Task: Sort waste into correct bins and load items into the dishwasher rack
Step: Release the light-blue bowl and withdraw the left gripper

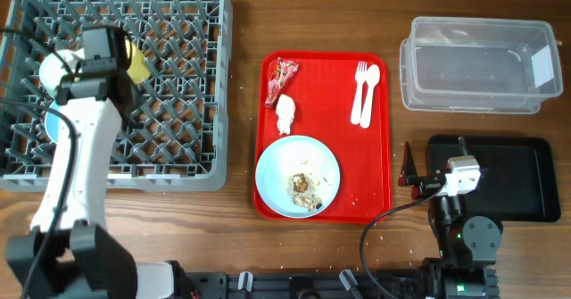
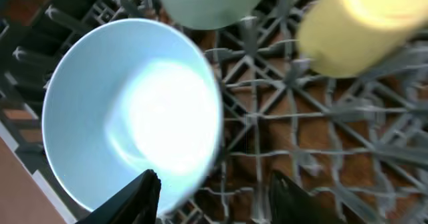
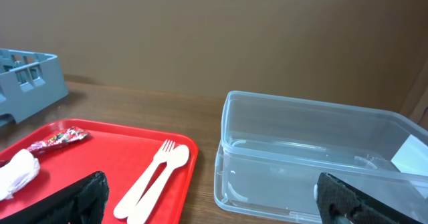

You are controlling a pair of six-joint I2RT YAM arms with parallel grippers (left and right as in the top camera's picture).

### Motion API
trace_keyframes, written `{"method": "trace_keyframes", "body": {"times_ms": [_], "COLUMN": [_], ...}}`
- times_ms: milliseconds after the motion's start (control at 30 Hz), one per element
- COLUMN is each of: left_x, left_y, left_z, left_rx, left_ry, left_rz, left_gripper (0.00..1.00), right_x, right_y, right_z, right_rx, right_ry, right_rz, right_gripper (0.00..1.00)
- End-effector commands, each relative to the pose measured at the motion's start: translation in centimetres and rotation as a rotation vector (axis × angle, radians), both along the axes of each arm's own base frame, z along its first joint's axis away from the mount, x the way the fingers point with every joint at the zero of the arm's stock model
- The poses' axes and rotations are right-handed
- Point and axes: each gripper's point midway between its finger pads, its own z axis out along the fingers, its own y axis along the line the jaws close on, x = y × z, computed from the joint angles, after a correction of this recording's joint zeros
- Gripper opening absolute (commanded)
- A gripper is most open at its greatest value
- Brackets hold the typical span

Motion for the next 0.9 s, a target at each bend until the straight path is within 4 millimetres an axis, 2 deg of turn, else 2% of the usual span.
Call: {"method": "trace_keyframes", "body": {"times_ms": [0, 133, 167, 233, 467, 500, 567, 600, 667, 733, 767, 800, 867], "left_x": [-0.9, -0.6, 0.2, 0.5, 0.0, 0.0, 0.2, 0.3, 1.1, 1.7, 2.1, 2.2, 2.2], "left_y": [3.1, 3.8, 2.5, 1.9, 3.2, 3.2, 3.2, 2.7, 0.7, -1.6, -3.8, -6.8, -11.6], "left_z": [-1.3, -1.7, -2.0, -2.3, -4.8, -4.9, -4.7, -4.6, -3.4, -0.6, 1.4, 3.6, 6.5], "left_rx": [-0.033, -0.116, -0.170, -0.199, -0.165, -0.166, -0.166, -0.187, -0.273, -0.338, -0.408, -0.517, -0.698], "left_ry": [0.008, -0.030, -0.025, -0.025, 0.062, 0.061, 0.051, 0.043, -0.022, -0.116, -0.188, -0.262, -0.346], "left_rz": [0.111, 0.122, 0.019, -0.017, 0.024, 0.029, 0.026, 0.016, -0.040, -0.115, -0.183, -0.279, -0.442], "left_gripper": [0.43, 0.29, 0.34, 0.41, 0.39, 0.35, 0.10, 0.04, 0.04, 0.04, 0.04, 0.04, 0.04], "right_x": [0.0, 0.0, 0.0, 0.0, 0.0, 0.0, 0.0, 0.0, 0.0, 0.0, 0.0, 0.0, 0.0], "right_y": [-0.2, -0.2, -0.2, -0.2, -0.2, -0.2, -0.2, -0.2, -0.2, -0.2, -0.2, -0.2, -0.2], "right_z": [0.2, 0.2, 0.2, 0.2, 0.2, 0.2, 0.2, 0.2, 0.2, 0.2, 0.2, 0.2, 0.2], "right_rx": [-0.009, -0.009, -0.009, -0.009, -0.009, -0.009, -0.009, -0.009, -0.009, -0.009, -0.009, -0.009, -0.009], "right_ry": [-0.010, -0.010, -0.010, -0.010, -0.010, -0.010, -0.010, -0.010, -0.010, -0.010, -0.010, -0.010, -0.010], "right_rz": [-0.012, -0.012, -0.011, -0.012, -0.012, -0.012, -0.012, -0.012, -0.011, -0.012, -0.012, -0.012, -0.012], "right_gripper": [1.00, 1.00, 1.00, 1.00, 1.00, 1.00, 1.00, 1.00, 1.00, 1.00, 1.00, 1.00, 1.00]}}
